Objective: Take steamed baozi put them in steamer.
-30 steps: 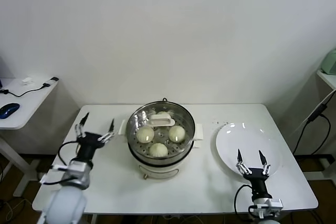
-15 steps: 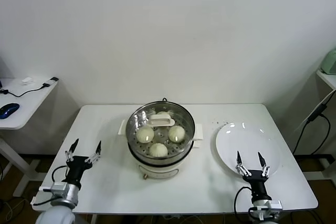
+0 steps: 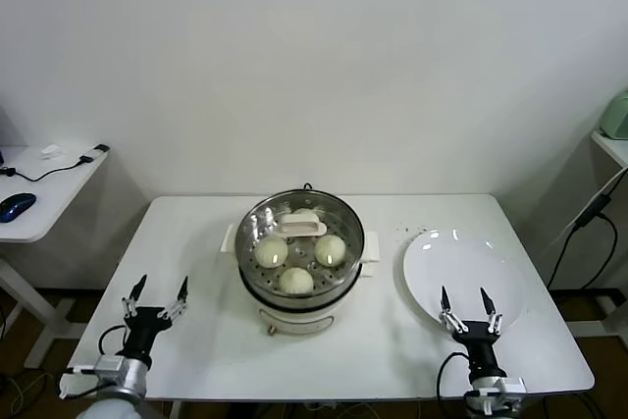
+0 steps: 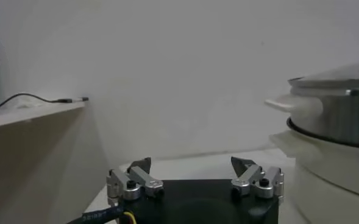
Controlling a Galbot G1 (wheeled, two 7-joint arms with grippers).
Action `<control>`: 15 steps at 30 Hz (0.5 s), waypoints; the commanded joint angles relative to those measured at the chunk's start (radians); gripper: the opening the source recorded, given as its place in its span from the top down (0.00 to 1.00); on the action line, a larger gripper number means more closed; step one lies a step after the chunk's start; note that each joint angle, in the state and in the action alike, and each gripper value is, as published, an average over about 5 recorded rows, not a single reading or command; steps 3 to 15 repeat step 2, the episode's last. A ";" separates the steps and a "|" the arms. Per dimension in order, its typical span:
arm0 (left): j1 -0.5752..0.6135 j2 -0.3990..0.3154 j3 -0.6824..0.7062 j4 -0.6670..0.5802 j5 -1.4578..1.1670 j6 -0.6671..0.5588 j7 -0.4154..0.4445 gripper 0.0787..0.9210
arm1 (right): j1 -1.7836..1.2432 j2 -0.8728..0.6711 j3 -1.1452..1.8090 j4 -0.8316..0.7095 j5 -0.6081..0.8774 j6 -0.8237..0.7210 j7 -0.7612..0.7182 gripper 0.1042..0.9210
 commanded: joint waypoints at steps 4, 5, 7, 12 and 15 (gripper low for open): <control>0.007 -0.001 0.001 0.028 -0.015 -0.026 0.005 0.12 | 0.001 0.001 0.000 -0.002 0.002 0.002 -0.002 0.12; 0.007 -0.001 0.001 0.028 -0.015 -0.026 0.005 0.12 | 0.001 0.001 0.000 -0.002 0.002 0.002 -0.002 0.12; 0.007 -0.001 0.001 0.028 -0.015 -0.026 0.005 0.12 | 0.001 0.001 0.000 -0.002 0.002 0.002 -0.002 0.12; 0.007 -0.001 0.001 0.028 -0.015 -0.026 0.005 0.12 | 0.001 0.001 0.000 -0.002 0.002 0.002 -0.002 0.12; 0.007 -0.001 0.001 0.028 -0.015 -0.026 0.005 0.12 | 0.001 0.001 0.000 -0.002 0.002 0.002 -0.002 0.12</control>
